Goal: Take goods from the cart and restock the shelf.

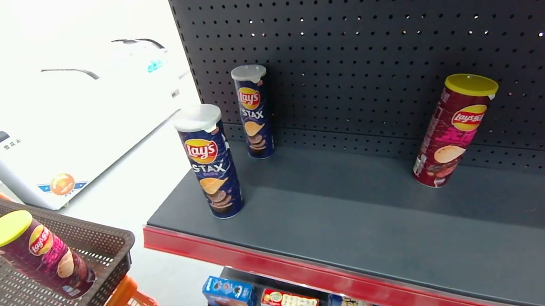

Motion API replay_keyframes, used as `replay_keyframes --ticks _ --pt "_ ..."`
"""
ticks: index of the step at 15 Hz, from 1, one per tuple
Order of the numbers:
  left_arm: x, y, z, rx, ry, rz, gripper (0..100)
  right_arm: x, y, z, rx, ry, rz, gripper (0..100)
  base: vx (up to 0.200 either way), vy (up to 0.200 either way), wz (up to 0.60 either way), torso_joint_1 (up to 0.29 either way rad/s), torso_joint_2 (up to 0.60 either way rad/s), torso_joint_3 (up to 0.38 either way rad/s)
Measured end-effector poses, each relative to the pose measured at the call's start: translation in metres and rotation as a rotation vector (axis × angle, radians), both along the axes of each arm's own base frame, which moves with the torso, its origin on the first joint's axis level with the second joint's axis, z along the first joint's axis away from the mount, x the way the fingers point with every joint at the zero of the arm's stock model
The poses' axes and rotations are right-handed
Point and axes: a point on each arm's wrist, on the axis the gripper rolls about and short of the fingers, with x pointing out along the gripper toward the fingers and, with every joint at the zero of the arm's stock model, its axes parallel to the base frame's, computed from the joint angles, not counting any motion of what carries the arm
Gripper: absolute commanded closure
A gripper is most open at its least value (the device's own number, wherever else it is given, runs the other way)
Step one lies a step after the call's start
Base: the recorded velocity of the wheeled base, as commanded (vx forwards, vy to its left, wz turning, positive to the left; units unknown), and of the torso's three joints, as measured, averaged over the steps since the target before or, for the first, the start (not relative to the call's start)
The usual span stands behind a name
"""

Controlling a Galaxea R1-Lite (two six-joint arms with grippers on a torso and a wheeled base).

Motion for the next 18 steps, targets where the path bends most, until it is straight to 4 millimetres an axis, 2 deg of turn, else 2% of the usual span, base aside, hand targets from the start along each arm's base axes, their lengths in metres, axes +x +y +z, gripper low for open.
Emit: replay_keyframes --ticks 4,7,13,18 --pt "0.050 0.016 0.051 -0.032 0.150 0.148 0 0.000 0.000 0.000 0.000 0.000 0.000 0 0.000 0.000 0.00 0.000 0.00 0.000" --pt "0.092 0.037 0.067 -0.027 0.136 0.196 0 0.000 0.000 0.000 0.000 0.000 0.000 0 0.000 0.000 0.00 0.000 0.00 0.000" --pt "0.141 0.069 0.036 -0.012 0.106 0.264 0 0.000 0.000 0.000 0.000 0.000 0.000 0 0.000 0.000 0.00 0.000 0.00 0.000" --pt "0.168 0.098 0.002 -0.038 0.163 0.338 0 0.000 0.000 0.000 0.000 0.000 -0.001 0 0.000 0.000 0.00 0.000 0.00 0.000"
